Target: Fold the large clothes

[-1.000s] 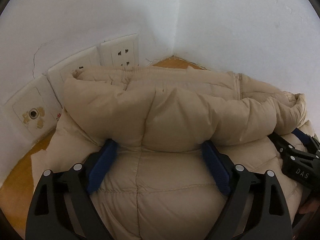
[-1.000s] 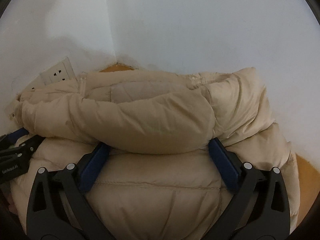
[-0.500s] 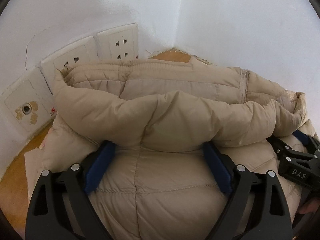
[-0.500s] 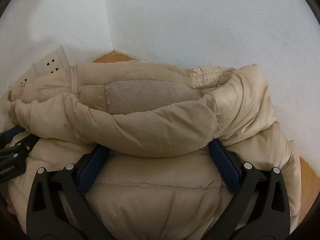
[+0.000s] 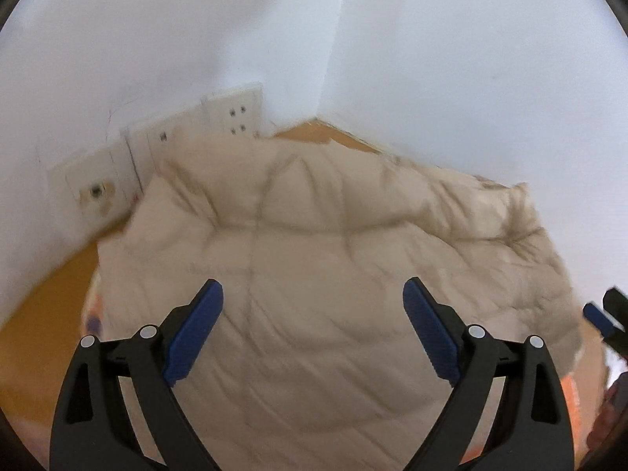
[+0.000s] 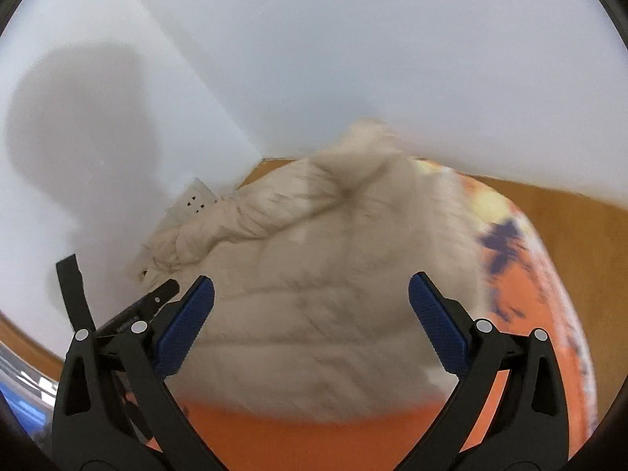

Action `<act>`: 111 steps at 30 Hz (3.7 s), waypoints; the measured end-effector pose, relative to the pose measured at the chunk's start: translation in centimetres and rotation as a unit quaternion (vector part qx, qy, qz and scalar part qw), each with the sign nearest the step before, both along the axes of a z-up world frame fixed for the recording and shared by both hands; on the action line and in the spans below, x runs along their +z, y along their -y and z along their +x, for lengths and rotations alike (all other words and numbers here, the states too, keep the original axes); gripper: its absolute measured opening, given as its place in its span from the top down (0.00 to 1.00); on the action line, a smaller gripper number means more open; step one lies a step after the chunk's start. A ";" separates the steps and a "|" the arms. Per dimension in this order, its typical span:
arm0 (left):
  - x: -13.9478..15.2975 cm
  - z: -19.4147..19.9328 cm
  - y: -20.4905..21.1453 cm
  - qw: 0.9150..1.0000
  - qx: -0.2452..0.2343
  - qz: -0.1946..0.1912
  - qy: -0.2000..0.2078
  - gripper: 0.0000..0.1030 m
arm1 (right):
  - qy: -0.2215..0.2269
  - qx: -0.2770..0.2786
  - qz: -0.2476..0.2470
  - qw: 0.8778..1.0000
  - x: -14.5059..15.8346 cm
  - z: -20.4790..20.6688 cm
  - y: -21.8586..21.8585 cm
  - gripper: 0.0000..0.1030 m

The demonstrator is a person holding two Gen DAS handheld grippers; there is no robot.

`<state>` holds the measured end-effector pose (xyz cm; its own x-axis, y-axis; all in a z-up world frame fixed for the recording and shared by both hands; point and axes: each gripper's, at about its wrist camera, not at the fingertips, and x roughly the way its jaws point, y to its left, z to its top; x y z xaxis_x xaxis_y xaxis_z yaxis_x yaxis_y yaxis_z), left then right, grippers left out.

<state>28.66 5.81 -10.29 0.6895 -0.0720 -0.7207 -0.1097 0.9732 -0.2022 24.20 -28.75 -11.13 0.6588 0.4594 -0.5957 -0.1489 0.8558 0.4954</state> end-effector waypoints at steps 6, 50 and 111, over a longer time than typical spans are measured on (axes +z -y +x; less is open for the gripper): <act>-1.4 -2.9 2.4 0.999 -0.006 -0.037 -0.019 0.13 | -0.069 -0.048 0.082 0.993 -3.8 0.5 6.3 0.04; -7.2 2.4 6.9 0.993 -0.070 -0.070 -0.058 1.00 | -0.092 0.012 0.079 0.993 1.3 6.5 -5.9 0.86; -6.4 -19.1 -24.2 0.940 0.131 -0.313 0.040 0.75 | -0.185 0.216 0.173 0.943 -4.6 7.1 -29.7 0.14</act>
<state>9.53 30.01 -16.68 0.7931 -0.2840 -0.5388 -0.2892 0.6030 -0.7435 31.32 0.96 -15.76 0.1416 0.8466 -0.5131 -0.2091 0.5322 0.8204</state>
